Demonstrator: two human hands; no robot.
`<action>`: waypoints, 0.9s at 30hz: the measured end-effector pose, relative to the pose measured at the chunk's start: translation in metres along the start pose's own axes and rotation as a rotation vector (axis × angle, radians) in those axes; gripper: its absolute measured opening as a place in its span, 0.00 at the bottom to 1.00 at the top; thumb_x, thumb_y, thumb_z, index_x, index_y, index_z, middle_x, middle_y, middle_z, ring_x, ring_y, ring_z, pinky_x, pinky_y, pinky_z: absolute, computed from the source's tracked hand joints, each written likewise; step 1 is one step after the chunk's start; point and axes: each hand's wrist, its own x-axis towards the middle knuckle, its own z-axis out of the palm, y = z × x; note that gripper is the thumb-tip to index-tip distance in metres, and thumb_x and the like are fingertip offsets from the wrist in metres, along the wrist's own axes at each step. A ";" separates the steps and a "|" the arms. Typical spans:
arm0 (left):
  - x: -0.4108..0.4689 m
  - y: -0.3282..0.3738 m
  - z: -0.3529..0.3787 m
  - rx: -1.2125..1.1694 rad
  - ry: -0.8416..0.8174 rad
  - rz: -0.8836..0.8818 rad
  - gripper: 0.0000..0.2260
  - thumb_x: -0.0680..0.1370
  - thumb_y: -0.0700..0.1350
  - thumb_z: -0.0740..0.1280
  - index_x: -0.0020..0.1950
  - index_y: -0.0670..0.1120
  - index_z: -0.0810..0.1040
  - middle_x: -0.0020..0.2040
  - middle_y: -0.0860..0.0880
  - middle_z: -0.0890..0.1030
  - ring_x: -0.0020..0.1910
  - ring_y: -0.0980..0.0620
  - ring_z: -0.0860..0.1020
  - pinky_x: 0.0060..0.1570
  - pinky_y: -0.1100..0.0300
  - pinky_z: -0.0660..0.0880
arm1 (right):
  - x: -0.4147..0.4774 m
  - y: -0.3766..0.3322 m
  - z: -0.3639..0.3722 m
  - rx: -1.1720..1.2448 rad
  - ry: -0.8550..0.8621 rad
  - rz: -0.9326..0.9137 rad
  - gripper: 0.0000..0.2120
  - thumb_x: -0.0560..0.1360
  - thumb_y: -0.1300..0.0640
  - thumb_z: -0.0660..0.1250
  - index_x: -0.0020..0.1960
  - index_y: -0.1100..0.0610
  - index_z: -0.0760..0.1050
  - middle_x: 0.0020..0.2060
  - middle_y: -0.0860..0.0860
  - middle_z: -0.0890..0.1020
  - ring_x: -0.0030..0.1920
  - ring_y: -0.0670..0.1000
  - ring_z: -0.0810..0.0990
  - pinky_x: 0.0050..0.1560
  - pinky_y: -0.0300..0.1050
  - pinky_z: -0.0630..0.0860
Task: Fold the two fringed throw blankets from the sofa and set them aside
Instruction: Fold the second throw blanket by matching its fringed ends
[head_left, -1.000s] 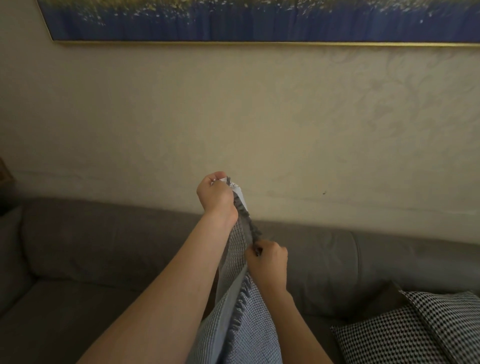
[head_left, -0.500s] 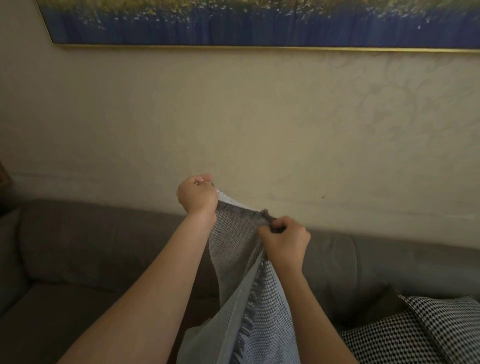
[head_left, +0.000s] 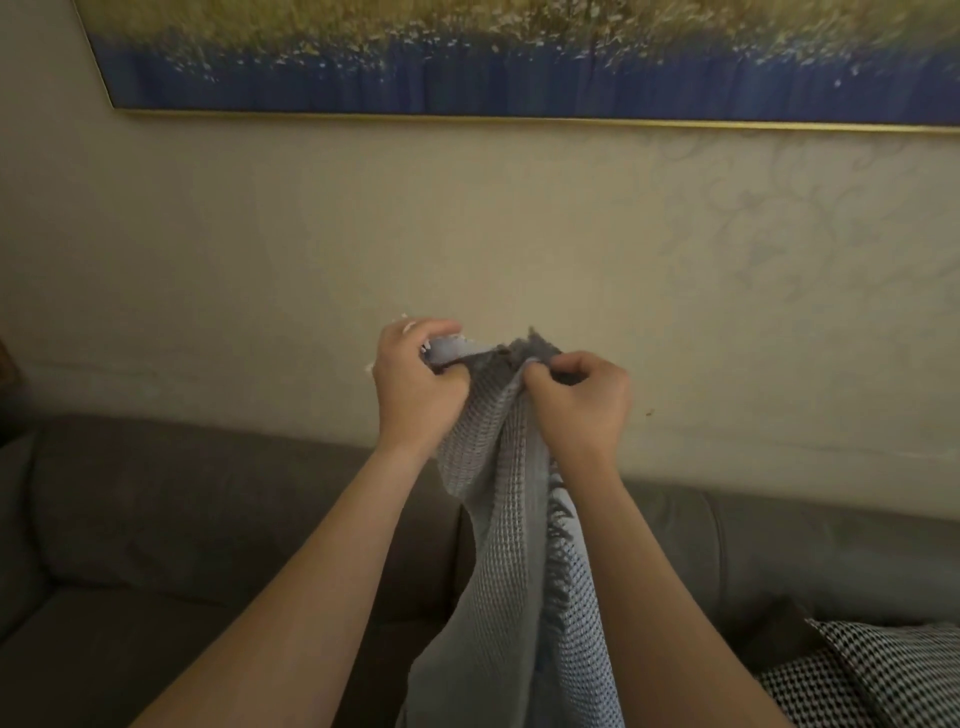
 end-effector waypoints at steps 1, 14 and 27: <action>-0.002 -0.008 0.001 0.062 -0.036 0.051 0.20 0.68 0.31 0.72 0.56 0.49 0.87 0.58 0.49 0.80 0.51 0.65 0.76 0.55 0.79 0.67 | -0.002 0.003 0.003 -0.013 -0.035 0.015 0.08 0.70 0.60 0.75 0.34 0.54 0.79 0.27 0.47 0.81 0.26 0.41 0.75 0.28 0.37 0.72; -0.035 -0.036 -0.007 0.410 0.000 -0.045 0.06 0.76 0.38 0.72 0.48 0.48 0.79 0.45 0.56 0.77 0.54 0.51 0.66 0.55 0.51 0.67 | -0.043 0.071 0.005 0.081 -0.352 0.172 0.07 0.82 0.66 0.61 0.56 0.55 0.72 0.31 0.49 0.72 0.25 0.45 0.65 0.27 0.43 0.64; -0.069 -0.061 -0.020 0.089 -0.712 -0.182 0.15 0.74 0.57 0.80 0.48 0.50 0.80 0.40 0.56 0.81 0.37 0.60 0.79 0.36 0.64 0.74 | -0.086 0.126 -0.015 -0.045 -0.335 0.099 0.10 0.79 0.55 0.75 0.41 0.50 0.76 0.31 0.46 0.77 0.31 0.42 0.72 0.32 0.36 0.69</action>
